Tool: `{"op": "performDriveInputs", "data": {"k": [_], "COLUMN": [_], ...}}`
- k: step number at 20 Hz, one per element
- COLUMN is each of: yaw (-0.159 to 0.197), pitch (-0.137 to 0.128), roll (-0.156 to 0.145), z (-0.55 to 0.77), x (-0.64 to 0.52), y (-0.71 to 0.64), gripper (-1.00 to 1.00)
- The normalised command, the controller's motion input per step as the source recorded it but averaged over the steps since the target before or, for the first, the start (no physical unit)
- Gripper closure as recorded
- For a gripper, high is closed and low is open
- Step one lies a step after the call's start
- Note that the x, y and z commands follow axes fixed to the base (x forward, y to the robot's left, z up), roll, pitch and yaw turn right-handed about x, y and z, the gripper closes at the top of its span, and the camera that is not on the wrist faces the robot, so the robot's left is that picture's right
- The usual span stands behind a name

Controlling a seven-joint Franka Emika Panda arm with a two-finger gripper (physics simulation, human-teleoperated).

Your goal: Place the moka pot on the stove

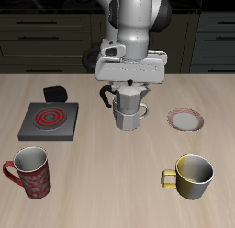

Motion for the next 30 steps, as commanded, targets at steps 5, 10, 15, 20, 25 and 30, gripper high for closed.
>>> {"op": "performDriveInputs", "data": {"k": [5, 10, 15, 20, 25, 30], "yaw": [0.009, 0.029, -0.020, 0.013, -0.018, 0.007], "pitch": [-0.034, -0.040, -0.004, -0.019, 0.023, -0.030], "roll": [0.019, 0.026, 0.027, 0.015, 0.011, -0.011], "z": [0.04, 0.01, -0.03, -0.08, -0.03, 0.04], "x": [-0.49, -0.39, -0.38, -0.34, -0.23, -0.29], "y": [-0.18, -0.13, -0.12, -0.15, -0.27, -0.38], "gripper": [1.00, 1.00, 1.00, 1.00, 1.00, 1.00]}}
